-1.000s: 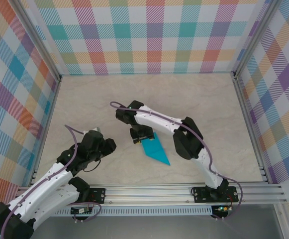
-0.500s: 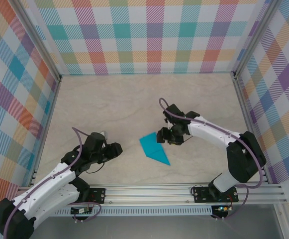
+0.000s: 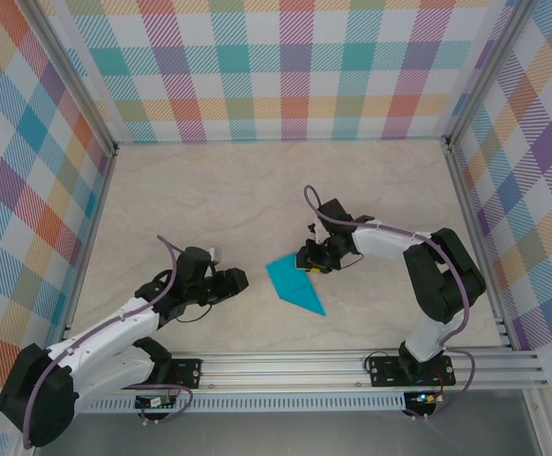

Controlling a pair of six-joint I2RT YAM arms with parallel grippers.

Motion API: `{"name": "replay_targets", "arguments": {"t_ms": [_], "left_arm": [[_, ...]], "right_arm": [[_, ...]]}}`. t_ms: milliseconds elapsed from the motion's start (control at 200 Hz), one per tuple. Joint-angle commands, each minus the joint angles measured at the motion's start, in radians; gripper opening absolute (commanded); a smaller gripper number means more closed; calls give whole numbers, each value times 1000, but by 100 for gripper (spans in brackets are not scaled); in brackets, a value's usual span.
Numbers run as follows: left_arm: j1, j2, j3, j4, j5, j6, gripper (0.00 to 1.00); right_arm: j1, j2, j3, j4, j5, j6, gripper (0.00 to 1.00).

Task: Fold a paper plane with a square sheet of paper (pick it up from the middle)
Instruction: Fold the wing for the fifth time at the center of the table.

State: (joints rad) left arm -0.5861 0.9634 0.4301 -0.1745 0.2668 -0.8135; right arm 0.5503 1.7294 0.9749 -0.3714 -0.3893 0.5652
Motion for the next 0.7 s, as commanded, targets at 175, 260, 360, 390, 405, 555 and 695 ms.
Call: {"name": "replay_targets", "arguments": {"t_ms": [175, 260, 360, 390, 405, 555, 695], "left_arm": [[-27, 118, 64, 160, 43, 21, 56], [-52, 158, 78, 185, 23, 11, 56], [-95, 191, 93, 213, -6, 1, 56], [-112, 201, 95, 221, -19, -3, 56], [-119, 207, 98, 225, -24, -3, 56], [-188, 299, 140, 271, -62, -18, 55], [-255, 386, 202, 265, -109, -24, 50]], "right_arm": [[-12, -44, -188, 206, -16, 109, 19], [-12, -64, -254, 282, -32, 172, 16], [-12, -104, -321, 338, -21, 239, 15], [-12, -118, -341, 356, -12, 262, 16], [-12, -126, -351, 368, -11, 272, 16], [-12, -217, -369, 325, 23, 251, 23], [-12, -338, -334, 161, 61, 152, 36]]}}
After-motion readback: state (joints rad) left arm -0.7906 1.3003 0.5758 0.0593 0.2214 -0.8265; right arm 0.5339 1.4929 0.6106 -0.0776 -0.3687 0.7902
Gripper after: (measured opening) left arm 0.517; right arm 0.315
